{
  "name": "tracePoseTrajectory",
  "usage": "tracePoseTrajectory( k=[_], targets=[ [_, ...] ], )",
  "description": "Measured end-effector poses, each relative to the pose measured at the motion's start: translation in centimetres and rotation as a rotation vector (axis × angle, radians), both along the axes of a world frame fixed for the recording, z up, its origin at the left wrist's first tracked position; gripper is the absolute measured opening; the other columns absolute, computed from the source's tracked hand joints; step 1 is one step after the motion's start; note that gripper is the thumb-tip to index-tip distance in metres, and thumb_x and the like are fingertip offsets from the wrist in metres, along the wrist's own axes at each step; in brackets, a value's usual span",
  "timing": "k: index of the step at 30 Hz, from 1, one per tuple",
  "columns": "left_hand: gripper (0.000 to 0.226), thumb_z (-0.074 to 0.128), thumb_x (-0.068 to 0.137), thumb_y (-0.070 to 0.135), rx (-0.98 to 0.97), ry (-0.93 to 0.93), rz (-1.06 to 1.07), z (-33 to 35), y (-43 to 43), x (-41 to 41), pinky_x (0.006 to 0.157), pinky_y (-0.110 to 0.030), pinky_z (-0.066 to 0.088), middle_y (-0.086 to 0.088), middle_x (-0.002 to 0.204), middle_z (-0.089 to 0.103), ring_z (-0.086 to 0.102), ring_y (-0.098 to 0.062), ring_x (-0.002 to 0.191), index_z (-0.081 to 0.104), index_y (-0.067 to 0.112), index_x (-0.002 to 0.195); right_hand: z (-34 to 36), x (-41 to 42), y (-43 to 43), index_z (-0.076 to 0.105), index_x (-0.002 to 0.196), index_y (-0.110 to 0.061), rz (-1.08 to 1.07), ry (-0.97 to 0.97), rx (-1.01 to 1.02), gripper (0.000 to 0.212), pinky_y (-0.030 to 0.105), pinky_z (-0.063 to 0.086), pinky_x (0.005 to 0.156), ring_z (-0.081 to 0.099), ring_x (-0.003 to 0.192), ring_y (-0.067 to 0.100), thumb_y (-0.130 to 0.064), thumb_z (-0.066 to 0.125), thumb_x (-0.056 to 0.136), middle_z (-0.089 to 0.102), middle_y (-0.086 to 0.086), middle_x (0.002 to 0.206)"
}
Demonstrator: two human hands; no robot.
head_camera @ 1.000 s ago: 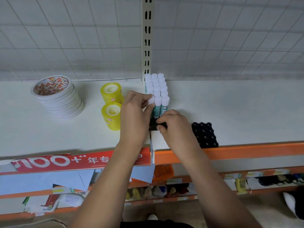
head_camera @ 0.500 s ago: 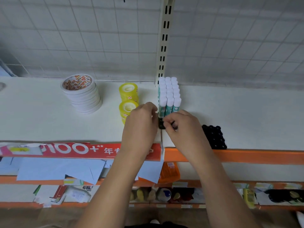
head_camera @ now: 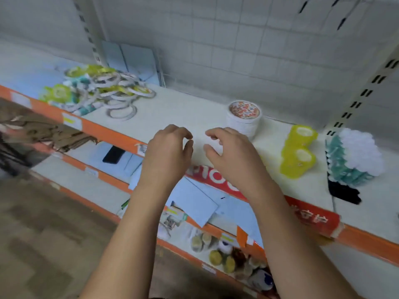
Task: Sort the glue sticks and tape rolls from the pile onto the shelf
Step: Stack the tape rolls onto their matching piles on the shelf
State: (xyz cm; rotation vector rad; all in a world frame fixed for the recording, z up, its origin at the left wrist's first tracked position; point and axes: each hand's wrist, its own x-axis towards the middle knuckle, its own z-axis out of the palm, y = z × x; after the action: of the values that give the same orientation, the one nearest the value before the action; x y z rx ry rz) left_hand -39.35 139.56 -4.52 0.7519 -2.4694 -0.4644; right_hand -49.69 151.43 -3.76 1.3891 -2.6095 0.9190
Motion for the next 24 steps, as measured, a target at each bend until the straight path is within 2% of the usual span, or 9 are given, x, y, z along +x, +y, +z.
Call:
tracePoseTrajectory(
  k=[3,6,9,12,19,24],
  targets=[
    [0.022,0.057,0.093,0.022,-0.015,-0.082,0.068,-0.5,-5.2,4.1,0.085,-0.044,0.046,-0.008,0.113,0.062,0.058,-0.030,0.102,0.067,0.013,0.111,-0.9,2.8,-6.2,0.056,0.130,-0.025,0.078,-0.004,0.056,0.037,0.037,0.047,0.094,0.053,0.115,0.020,-0.032,0.056,0.094,0.059,-0.001,0.124],
    [0.023,0.056,0.094,0.028,-0.059,-0.139,0.089,-0.7,-9.3,7.6,0.079,-0.043,0.048,-0.005,0.109,0.062,0.058,-0.028,0.098,0.067,0.015,0.110,-1.7,5.5,-11.4,0.058,0.127,-0.026,0.150,-0.022,0.048,0.034,0.038,0.048,0.093,0.052,0.117,0.018,-0.031,0.057,0.094,0.058,-0.003,0.124],
    [0.026,0.054,0.095,0.034,-0.053,-0.176,0.092,-1.1,-12.9,10.2,0.076,-0.040,0.049,-0.001,0.108,0.061,0.058,-0.025,0.097,0.066,0.018,0.111,-2.5,7.7,-15.6,0.062,0.122,-0.026,0.193,-0.036,0.010,0.029,0.040,0.049,0.092,0.054,0.114,0.017,-0.029,0.058,0.093,0.060,-0.004,0.121],
    [0.026,0.052,0.096,0.035,-0.049,-0.189,0.109,-1.6,-16.0,12.0,0.077,-0.041,0.051,0.001,0.110,0.059,0.059,-0.023,0.099,0.065,0.020,0.113,-2.9,9.3,-18.8,0.064,0.119,-0.026,0.189,-0.032,-0.024,0.027,0.035,0.049,0.087,0.055,0.108,0.015,-0.031,0.058,0.093,0.061,-0.006,0.116],
    [0.026,0.051,0.096,0.036,-0.057,-0.176,0.115,-1.8,-21.1,13.0,0.076,-0.039,0.052,0.002,0.110,0.062,0.060,-0.021,0.098,0.066,0.020,0.112,-2.8,10.3,-23.5,0.064,0.121,-0.023,0.176,-0.041,-0.020,0.028,0.037,0.050,0.090,0.055,0.112,0.016,-0.028,0.057,0.094,0.061,-0.004,0.120],
    [0.025,0.050,0.094,0.033,-0.063,-0.137,0.153,-2.1,-23.8,12.0,0.072,-0.036,0.051,0.004,0.107,0.063,0.060,-0.020,0.096,0.066,0.022,0.109,-2.8,8.9,-26.1,0.065,0.118,-0.023,0.179,-0.055,-0.028,0.027,0.036,0.049,0.089,0.055,0.108,0.015,-0.026,0.058,0.093,0.062,-0.005,0.117]
  ],
)
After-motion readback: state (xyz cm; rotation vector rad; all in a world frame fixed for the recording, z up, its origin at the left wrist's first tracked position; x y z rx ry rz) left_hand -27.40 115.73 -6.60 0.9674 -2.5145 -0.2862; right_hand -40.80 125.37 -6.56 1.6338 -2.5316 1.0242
